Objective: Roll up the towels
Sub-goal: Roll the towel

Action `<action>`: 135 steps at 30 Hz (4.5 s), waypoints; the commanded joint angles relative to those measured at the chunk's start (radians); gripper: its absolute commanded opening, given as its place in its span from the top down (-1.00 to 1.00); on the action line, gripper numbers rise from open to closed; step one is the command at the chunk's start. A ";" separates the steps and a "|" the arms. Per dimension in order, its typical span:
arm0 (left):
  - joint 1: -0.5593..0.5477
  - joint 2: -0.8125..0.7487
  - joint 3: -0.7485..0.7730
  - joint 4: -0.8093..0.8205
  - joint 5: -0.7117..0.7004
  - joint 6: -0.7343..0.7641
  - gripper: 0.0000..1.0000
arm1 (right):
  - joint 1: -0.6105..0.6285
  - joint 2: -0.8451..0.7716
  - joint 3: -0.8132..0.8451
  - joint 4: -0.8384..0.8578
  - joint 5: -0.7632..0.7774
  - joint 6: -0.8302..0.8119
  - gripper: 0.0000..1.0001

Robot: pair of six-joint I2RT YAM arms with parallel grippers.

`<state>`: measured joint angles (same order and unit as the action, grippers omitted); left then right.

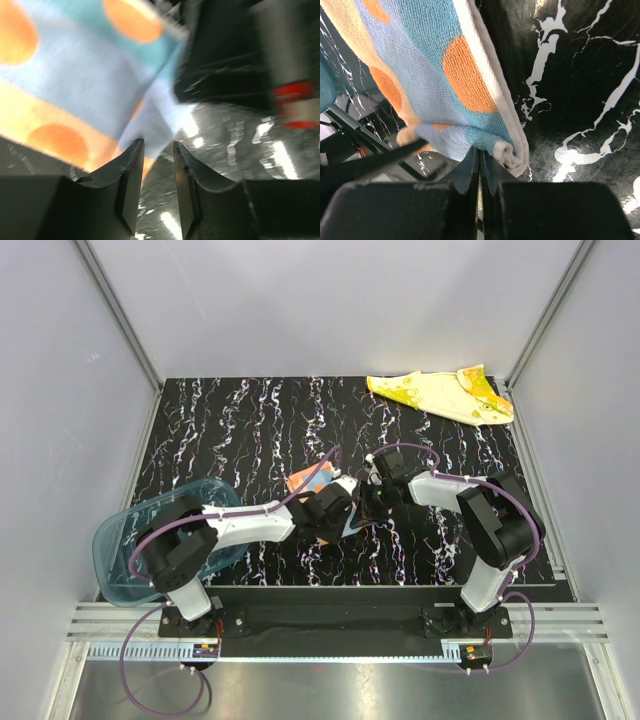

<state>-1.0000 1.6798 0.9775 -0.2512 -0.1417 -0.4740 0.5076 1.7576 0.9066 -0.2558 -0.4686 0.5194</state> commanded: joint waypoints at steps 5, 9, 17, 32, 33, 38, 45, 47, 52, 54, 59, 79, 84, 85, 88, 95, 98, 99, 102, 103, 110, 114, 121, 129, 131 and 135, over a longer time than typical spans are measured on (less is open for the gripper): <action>0.060 -0.086 -0.098 0.032 -0.007 0.035 0.31 | -0.004 0.068 -0.009 -0.051 0.114 -0.048 0.92; 0.061 -0.092 -0.140 0.036 -0.004 0.035 0.32 | -0.004 0.075 -0.005 -0.053 0.116 -0.050 0.92; 0.058 -0.103 -0.137 0.003 -0.061 0.070 0.26 | -0.003 0.085 0.011 -0.065 0.114 -0.056 0.92; 0.041 -0.097 -0.218 0.009 -0.009 0.031 0.22 | -0.017 0.195 0.185 -0.172 0.140 -0.071 0.93; 0.028 -0.098 -0.223 0.007 -0.006 0.025 0.22 | -0.018 0.210 0.195 -0.175 0.139 -0.071 0.94; -0.028 -0.077 -0.212 -0.052 -0.044 -0.001 0.15 | -0.033 0.243 0.248 -0.204 0.143 -0.090 0.94; -0.098 -0.031 -0.195 -0.161 -0.124 -0.084 0.03 | -0.057 0.279 0.304 -0.244 0.140 -0.114 0.93; -0.109 -0.009 -0.194 -0.169 -0.137 -0.091 0.03 | -0.060 0.284 0.311 -0.247 0.139 -0.117 0.93; -0.156 0.063 -0.165 -0.218 -0.199 -0.120 0.05 | -0.067 0.295 0.328 -0.260 0.134 -0.128 0.92; -0.186 0.084 -0.134 -0.262 -0.229 -0.147 0.10 | -0.070 0.301 0.337 -0.269 0.133 -0.136 0.93; -0.238 0.142 -0.102 -0.301 -0.297 -0.182 0.39 | -0.086 0.302 0.364 -0.299 0.122 -0.156 0.92; -0.249 -0.023 -0.103 -0.062 -0.020 -0.170 1.00 | -0.185 0.068 0.362 -0.445 0.186 -0.165 0.37; -0.220 -0.072 -0.157 0.065 0.085 -0.219 1.00 | -0.204 -0.041 0.325 -0.462 0.193 -0.141 0.23; -0.213 -0.092 -0.178 0.091 0.124 -0.228 1.00 | -0.204 -0.059 0.305 -0.461 0.185 -0.130 0.19; -0.169 -0.150 -0.271 0.262 0.259 -0.294 1.00 | -0.202 -0.134 0.255 -0.441 0.124 -0.105 0.11; -0.039 -0.204 -0.427 0.620 0.462 -0.515 1.00 | -0.204 -0.302 0.126 -0.399 0.009 -0.065 0.00; 0.001 -0.203 -0.473 0.748 0.525 -0.628 1.00 | -0.204 -0.365 0.068 -0.375 -0.045 -0.053 -0.05; 0.012 -0.200 -0.514 0.791 0.539 -0.664 1.00 | -0.204 -0.381 0.037 -0.350 -0.083 -0.041 -0.06; 0.050 -0.192 -0.615 0.995 0.580 -0.808 1.00 | -0.204 -0.432 -0.029 -0.286 -0.148 -0.004 -0.11; 0.057 -0.187 -0.634 1.044 0.587 -0.839 1.00 | -0.201 -0.443 -0.046 -0.267 -0.162 0.005 -0.12; 0.067 -0.146 -0.752 1.249 0.541 -1.055 1.00 | -0.149 -0.484 -0.178 -0.117 -0.212 0.077 -0.16; 0.069 -0.123 -0.804 1.291 0.498 -1.129 1.00 | -0.080 -0.478 -0.242 -0.028 -0.174 0.120 -0.16; 0.069 -0.095 -0.849 1.227 0.449 -1.178 1.00 | -0.009 -0.445 -0.310 0.072 -0.137 0.180 -0.16; 0.080 -0.025 -0.878 1.293 0.439 -1.204 1.00 | 0.077 -0.397 -0.339 0.157 -0.091 0.225 -0.15; 0.084 -0.006 -0.885 1.328 0.442 -1.212 1.00 | 0.083 -0.379 -0.344 0.167 -0.087 0.228 -0.14; 0.089 0.035 -0.889 1.363 0.452 -1.218 1.00 | 0.092 -0.360 -0.364 0.214 -0.088 0.232 -0.12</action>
<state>-0.9218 1.6798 0.1101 1.0687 0.3340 -1.6802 0.5831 1.3865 0.5575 -0.1177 -0.5770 0.7353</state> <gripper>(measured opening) 0.126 0.566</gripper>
